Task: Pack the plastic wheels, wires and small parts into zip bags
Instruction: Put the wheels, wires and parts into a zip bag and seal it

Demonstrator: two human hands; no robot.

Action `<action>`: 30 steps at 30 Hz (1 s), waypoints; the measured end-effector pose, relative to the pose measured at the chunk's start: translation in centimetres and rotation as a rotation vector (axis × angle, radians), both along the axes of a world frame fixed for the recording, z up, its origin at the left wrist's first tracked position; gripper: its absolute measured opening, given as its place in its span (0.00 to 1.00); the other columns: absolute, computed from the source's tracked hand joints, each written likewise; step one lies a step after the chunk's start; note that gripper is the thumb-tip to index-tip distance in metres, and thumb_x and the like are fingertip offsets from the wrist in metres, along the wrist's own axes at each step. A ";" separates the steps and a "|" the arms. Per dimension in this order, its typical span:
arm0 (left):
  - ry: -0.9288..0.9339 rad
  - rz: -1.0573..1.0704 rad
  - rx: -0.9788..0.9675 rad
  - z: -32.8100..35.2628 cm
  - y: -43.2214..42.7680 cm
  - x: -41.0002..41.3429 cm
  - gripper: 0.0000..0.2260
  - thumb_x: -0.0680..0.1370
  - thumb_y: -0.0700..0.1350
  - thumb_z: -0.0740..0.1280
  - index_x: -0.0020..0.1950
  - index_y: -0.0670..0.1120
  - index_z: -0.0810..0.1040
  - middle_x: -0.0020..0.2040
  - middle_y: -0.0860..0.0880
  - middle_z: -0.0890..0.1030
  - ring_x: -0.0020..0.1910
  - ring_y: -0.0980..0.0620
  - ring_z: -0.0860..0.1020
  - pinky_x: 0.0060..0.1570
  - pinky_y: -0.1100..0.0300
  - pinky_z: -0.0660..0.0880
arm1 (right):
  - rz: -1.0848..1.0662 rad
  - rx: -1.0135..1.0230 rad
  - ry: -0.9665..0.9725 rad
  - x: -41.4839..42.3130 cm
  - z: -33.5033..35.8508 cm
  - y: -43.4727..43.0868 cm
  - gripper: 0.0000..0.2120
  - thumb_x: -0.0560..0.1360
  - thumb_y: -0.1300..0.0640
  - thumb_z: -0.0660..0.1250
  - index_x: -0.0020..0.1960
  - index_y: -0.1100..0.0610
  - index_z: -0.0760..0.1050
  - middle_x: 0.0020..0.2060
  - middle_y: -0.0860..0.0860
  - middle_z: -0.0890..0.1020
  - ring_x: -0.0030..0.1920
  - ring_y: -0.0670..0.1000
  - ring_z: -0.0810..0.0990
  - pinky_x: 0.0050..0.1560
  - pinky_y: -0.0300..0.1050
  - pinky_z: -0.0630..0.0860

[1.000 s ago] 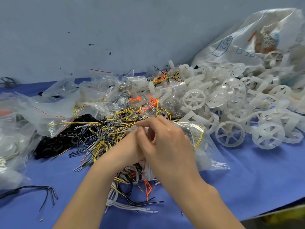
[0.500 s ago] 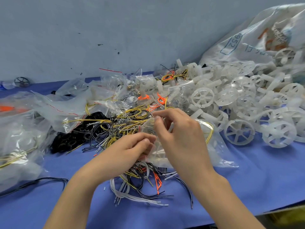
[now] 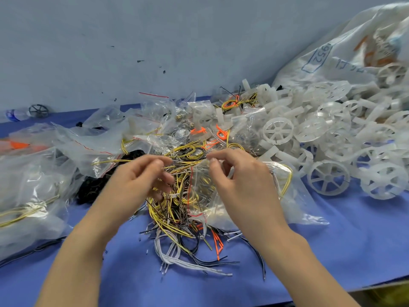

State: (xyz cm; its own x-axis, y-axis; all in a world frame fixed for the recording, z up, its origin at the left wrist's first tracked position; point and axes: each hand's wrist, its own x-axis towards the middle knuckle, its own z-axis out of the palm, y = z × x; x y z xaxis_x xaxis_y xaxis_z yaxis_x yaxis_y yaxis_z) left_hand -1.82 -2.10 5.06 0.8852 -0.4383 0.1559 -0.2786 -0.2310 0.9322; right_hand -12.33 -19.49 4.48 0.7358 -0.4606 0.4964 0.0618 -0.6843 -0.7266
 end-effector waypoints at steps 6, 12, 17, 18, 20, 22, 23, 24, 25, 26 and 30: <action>-0.228 0.608 0.341 -5.5 1.9 5.4 0.10 0.80 0.42 0.59 0.54 0.48 0.80 0.43 0.49 0.81 0.43 0.45 0.77 0.43 0.53 0.69 | 0.029 0.006 0.041 0.1 -0.4 -0.4 0.09 0.79 0.49 0.62 0.53 0.45 0.81 0.44 0.40 0.80 0.42 0.44 0.77 0.45 0.48 0.75; -0.217 0.639 0.534 -7.4 2.7 6.9 0.16 0.81 0.42 0.56 0.68 0.45 0.73 0.59 0.37 0.77 0.55 0.38 0.75 0.52 0.49 0.70 | 0.022 0.007 0.032 0.2 -0.4 -0.5 0.09 0.79 0.48 0.62 0.53 0.45 0.81 0.43 0.40 0.80 0.42 0.43 0.76 0.43 0.47 0.74; -0.191 0.670 0.733 -7.4 2.9 6.9 0.21 0.82 0.43 0.54 0.76 0.50 0.64 0.65 0.35 0.71 0.63 0.35 0.69 0.57 0.43 0.69 | 0.018 0.011 0.021 0.1 -0.4 -0.6 0.09 0.79 0.48 0.63 0.52 0.45 0.81 0.41 0.39 0.79 0.40 0.42 0.76 0.41 0.45 0.74; -0.197 0.667 0.755 -7.5 2.9 6.9 0.20 0.82 0.44 0.55 0.75 0.51 0.65 0.65 0.35 0.71 0.63 0.35 0.69 0.56 0.44 0.70 | 0.020 0.014 0.022 0.1 -0.4 -0.6 0.09 0.79 0.48 0.63 0.52 0.45 0.81 0.41 0.39 0.79 0.41 0.42 0.76 0.41 0.46 0.74; -0.216 0.666 0.767 -7.7 2.9 7.0 0.19 0.82 0.45 0.56 0.74 0.50 0.66 0.64 0.35 0.71 0.62 0.35 0.69 0.54 0.44 0.70 | 0.022 0.017 0.023 0.1 -0.4 -0.6 0.09 0.79 0.49 0.63 0.53 0.45 0.81 0.41 0.41 0.80 0.41 0.44 0.76 0.42 0.48 0.75; -0.225 0.678 0.745 -7.8 2.9 7.0 0.17 0.81 0.45 0.59 0.70 0.47 0.70 0.62 0.35 0.71 0.61 0.34 0.70 0.54 0.43 0.70 | 0.019 0.021 0.015 0.0 -0.4 -0.7 0.08 0.79 0.49 0.63 0.52 0.45 0.81 0.41 0.43 0.80 0.41 0.46 0.77 0.43 0.50 0.76; -0.223 0.689 0.735 -7.9 2.9 7.0 0.15 0.81 0.45 0.60 0.68 0.45 0.71 0.62 0.35 0.71 0.61 0.35 0.69 0.52 0.44 0.69 | 0.019 0.025 0.012 0.0 -0.4 -0.7 0.08 0.79 0.50 0.63 0.52 0.46 0.81 0.40 0.43 0.80 0.41 0.46 0.77 0.43 0.50 0.76; -0.219 0.700 0.730 -8.0 2.9 7.0 0.14 0.81 0.45 0.61 0.66 0.44 0.72 0.62 0.35 0.71 0.60 0.35 0.69 0.51 0.44 0.69 | 0.021 0.027 0.010 0.0 -0.4 -0.7 0.08 0.79 0.50 0.63 0.52 0.46 0.81 0.40 0.43 0.80 0.41 0.46 0.77 0.42 0.50 0.76; -0.222 0.705 0.724 -8.1 3.0 6.9 0.13 0.80 0.45 0.61 0.64 0.44 0.72 0.62 0.36 0.71 0.60 0.35 0.69 0.49 0.45 0.68 | 0.023 0.027 0.009 0.0 -0.4 -0.7 0.08 0.79 0.50 0.63 0.52 0.46 0.81 0.39 0.43 0.80 0.40 0.46 0.77 0.42 0.50 0.76; -0.236 0.697 0.714 -8.2 3.0 6.9 0.12 0.80 0.45 0.61 0.63 0.43 0.72 0.61 0.36 0.72 0.60 0.35 0.70 0.48 0.46 0.67 | 0.024 0.024 0.009 0.0 -0.4 -0.6 0.08 0.79 0.50 0.63 0.52 0.46 0.81 0.39 0.43 0.80 0.40 0.46 0.77 0.42 0.50 0.76; -0.345 0.595 0.622 -8.6 2.8 7.1 0.09 0.80 0.41 0.62 0.60 0.44 0.73 0.57 0.40 0.78 0.56 0.37 0.74 0.51 0.46 0.71 | 0.025 0.017 0.015 0.0 -0.3 -0.6 0.08 0.79 0.50 0.63 0.53 0.45 0.81 0.40 0.42 0.80 0.41 0.45 0.77 0.43 0.50 0.76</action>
